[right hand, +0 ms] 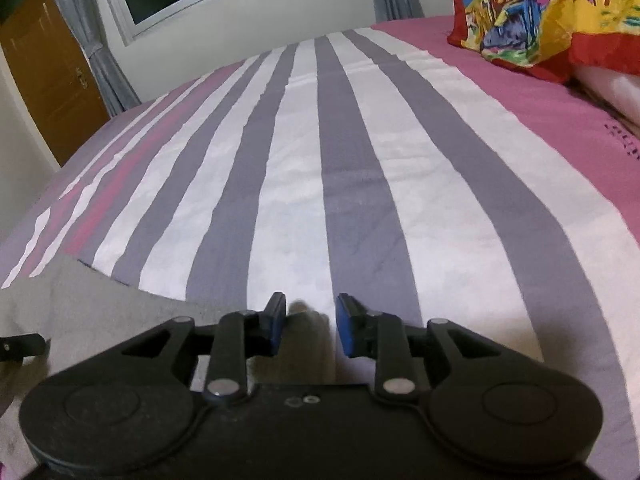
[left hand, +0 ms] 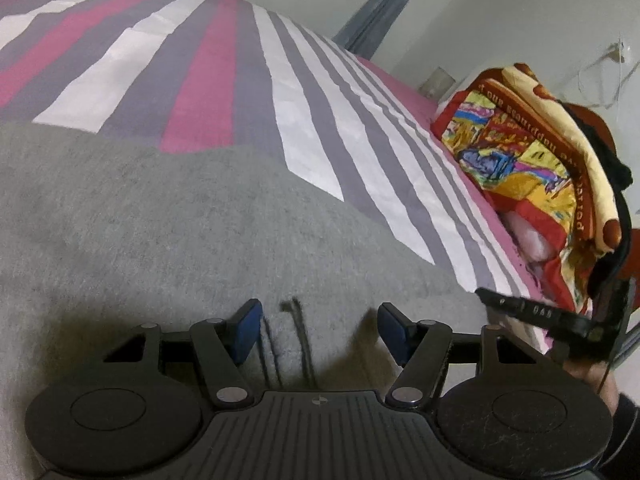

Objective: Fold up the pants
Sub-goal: 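Grasp the sweatpants cuff end with the left gripper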

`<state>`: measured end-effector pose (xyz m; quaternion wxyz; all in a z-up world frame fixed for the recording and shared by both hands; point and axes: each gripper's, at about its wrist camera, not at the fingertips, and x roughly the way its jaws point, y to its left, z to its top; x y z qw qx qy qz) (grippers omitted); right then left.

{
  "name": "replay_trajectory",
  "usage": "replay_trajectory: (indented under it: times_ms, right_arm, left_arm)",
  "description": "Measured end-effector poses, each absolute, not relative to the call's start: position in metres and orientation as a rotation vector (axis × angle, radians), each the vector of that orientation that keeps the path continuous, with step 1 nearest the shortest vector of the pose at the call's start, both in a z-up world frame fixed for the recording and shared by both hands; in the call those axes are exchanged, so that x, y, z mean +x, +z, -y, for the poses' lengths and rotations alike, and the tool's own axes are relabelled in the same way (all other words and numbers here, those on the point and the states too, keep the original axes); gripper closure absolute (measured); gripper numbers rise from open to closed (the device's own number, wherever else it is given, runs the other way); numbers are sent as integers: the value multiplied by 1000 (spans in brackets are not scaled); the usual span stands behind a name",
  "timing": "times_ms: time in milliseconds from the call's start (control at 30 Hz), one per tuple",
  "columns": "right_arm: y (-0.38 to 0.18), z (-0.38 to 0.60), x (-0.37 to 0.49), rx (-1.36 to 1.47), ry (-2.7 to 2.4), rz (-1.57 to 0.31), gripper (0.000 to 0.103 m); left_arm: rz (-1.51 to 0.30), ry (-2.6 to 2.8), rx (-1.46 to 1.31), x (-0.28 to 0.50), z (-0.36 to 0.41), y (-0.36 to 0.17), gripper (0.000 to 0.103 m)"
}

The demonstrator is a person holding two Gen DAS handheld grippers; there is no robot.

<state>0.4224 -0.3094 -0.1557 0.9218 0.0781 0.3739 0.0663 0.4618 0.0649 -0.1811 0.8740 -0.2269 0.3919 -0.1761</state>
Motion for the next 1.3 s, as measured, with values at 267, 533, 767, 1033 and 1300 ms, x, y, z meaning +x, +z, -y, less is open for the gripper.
replay_trajectory:
  times_ms: [267, 533, 767, 1033, 1300]
  right_arm:
    - [-151, 314, 354, 83, 174, -828, 76]
    - [-129, 311, 273, 62, 162, -694, 77]
    - [-133, 304, 272, 91, 144, -732, 73]
    - [-138, 344, 233, 324, 66, -517, 31]
    - [-156, 369, 238, 533, -64, -550, 15]
  left_arm:
    - [-823, -339, -270, 403, -50, -170, 38]
    - [-784, -290, -246, 330, -44, -154, 38]
    - [-687, -268, -378, 307, -75, -141, 38]
    - [-539, 68, -702, 243, -234, -166, 19]
    - [-490, -31, -1083, 279, -334, -234, 19]
